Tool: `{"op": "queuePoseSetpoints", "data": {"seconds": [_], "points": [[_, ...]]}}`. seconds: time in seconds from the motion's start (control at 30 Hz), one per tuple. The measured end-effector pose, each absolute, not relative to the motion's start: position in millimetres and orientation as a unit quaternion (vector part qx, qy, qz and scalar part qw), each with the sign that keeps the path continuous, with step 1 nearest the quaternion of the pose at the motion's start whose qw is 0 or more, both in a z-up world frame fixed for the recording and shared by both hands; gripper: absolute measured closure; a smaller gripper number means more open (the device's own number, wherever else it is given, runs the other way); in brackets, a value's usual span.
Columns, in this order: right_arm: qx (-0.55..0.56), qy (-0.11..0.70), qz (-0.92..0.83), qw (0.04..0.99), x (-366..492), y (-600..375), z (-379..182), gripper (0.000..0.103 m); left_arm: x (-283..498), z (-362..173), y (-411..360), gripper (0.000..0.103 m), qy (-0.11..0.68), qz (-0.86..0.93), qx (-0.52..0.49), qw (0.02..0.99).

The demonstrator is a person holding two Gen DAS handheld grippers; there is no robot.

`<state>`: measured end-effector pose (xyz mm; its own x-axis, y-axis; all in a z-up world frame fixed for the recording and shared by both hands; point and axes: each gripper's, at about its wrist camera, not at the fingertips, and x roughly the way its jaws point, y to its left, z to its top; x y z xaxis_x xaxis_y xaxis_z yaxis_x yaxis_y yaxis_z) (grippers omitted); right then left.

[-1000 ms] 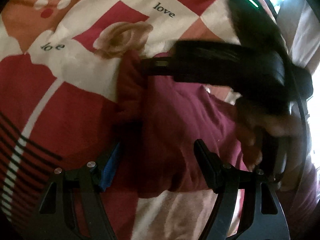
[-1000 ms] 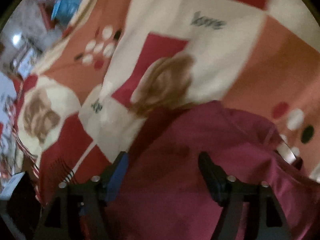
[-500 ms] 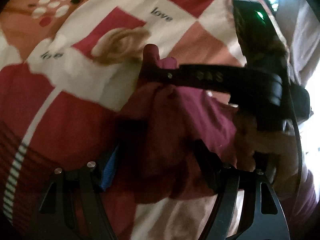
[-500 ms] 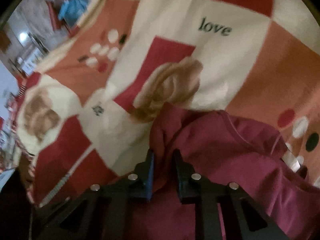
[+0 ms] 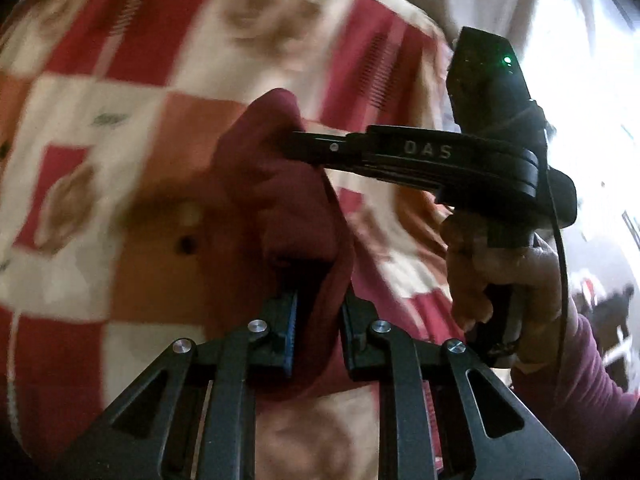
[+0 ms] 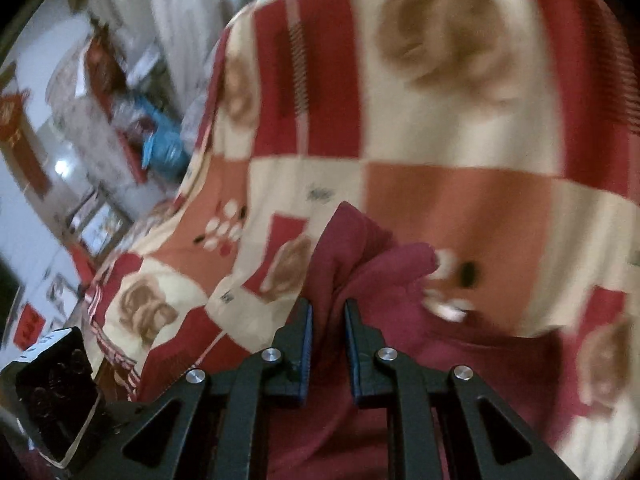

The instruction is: Fold small clothes

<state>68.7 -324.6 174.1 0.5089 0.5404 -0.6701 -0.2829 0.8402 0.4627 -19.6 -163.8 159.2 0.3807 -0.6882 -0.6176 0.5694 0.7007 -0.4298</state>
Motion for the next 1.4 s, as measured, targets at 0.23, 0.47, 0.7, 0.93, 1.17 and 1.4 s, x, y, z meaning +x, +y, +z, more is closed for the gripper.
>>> {"op": "queuePoseSetpoints", "data": {"seconds": [0.23,0.47,0.7,0.93,1.17,1.4], "points": [[0.207,0.449,0.144,0.857,31,-440,138,0.09,-26,113,-281,0.087,0.458,-0.421,-0.025,0.782],[0.255,0.495,0.069,0.828,16,-488,79,0.095,-30,94,-301,0.07,0.489,-0.415,0.003,0.767],[0.18,0.462,0.121,0.86,-13,-437,134,0.051,-41,140,-229,0.042,0.443,-0.388,0.001,0.809],[0.091,0.508,0.102,0.851,-30,-410,109,0.085,-19,94,-211,0.042,0.478,-0.302,0.031,0.824],[0.124,0.528,0.094,0.835,-55,-438,86,0.087,-26,65,-210,0.041,0.489,-0.299,0.032,0.819],[0.123,0.454,0.083,0.879,-49,-434,143,0.054,-18,102,-202,0.041,0.441,-0.279,0.032,0.853]]}}
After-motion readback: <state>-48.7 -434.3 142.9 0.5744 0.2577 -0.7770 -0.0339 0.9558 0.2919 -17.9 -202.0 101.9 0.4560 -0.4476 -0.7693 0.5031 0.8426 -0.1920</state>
